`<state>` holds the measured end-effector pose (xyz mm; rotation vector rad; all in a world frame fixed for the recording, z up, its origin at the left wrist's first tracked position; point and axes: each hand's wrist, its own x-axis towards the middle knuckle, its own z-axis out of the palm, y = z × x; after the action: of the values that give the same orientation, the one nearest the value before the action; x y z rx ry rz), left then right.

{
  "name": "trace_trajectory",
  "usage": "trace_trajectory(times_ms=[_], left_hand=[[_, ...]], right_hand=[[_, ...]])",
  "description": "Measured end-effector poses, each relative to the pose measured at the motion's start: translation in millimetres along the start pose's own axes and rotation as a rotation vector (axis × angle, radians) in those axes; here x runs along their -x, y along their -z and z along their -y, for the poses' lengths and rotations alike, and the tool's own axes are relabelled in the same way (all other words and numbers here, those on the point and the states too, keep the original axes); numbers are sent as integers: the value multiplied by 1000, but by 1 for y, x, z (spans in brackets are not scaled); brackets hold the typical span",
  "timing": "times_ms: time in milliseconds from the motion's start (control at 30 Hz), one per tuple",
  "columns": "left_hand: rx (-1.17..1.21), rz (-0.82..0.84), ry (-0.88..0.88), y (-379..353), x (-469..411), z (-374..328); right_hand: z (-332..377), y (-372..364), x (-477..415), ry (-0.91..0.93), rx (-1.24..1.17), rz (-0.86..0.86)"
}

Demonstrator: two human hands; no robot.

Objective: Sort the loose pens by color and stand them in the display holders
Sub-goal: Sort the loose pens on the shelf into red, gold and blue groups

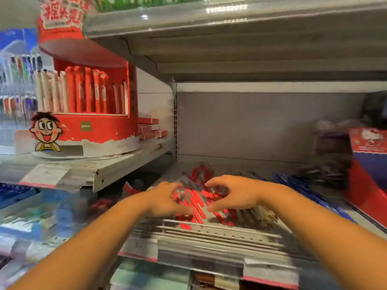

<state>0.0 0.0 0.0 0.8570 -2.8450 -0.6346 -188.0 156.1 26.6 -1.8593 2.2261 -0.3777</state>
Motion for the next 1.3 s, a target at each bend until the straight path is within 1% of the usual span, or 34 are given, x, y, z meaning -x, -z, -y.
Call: trace_trajectory(times_ms=[67,100,133,200,300,367,433,533,600,700,767,867,933,1033,1200,1233,1300], left_hand=[[-98,109,7,-3,-14,6],[-130,148,43,-6,-22,10],[-155,172,81,-8,-28,12],[-231,229,91,-15,-43,16],[-366,263,45,-16,-62,24],[-429,247,26,-16,-70,26],[-469,172,-11,-15,-76,25],[-505,10,-80,-13,-79,21],[-483,-50,-112,-12,-80,21],[-257,-4,-102,-10,-74,22],[-139,107,-84,-8,-64,21],[-222,276,-62,-11,-53,22],[-266,317,-56,-13,-51,22],[-301,311,-82,-14,-51,20],[-370,197,-219,-4,-61,22],[-344,177,-230,-1,-64,21],[-190,128,-237,4,-69,18]], right_hand=[[-7,0,-14,14,93,104],[-12,-3,-21,11,113,153],[-16,-5,-27,5,143,191],[-22,-11,-41,12,195,239],[-25,-21,-54,3,293,318],[-26,-24,-60,-14,325,344],[-24,-26,-64,-8,343,307],[-25,-32,-69,23,323,206],[-24,-37,-71,36,301,157],[-25,-39,-71,54,268,104],[-25,-41,-70,48,261,79],[-22,-46,-67,17,245,44],[-17,-48,-66,10,240,13],[-11,-46,-66,32,192,-52],[-13,-36,-64,64,12,-95],[-14,-34,-63,57,-24,-107],[-18,-29,-66,44,-63,-140]])
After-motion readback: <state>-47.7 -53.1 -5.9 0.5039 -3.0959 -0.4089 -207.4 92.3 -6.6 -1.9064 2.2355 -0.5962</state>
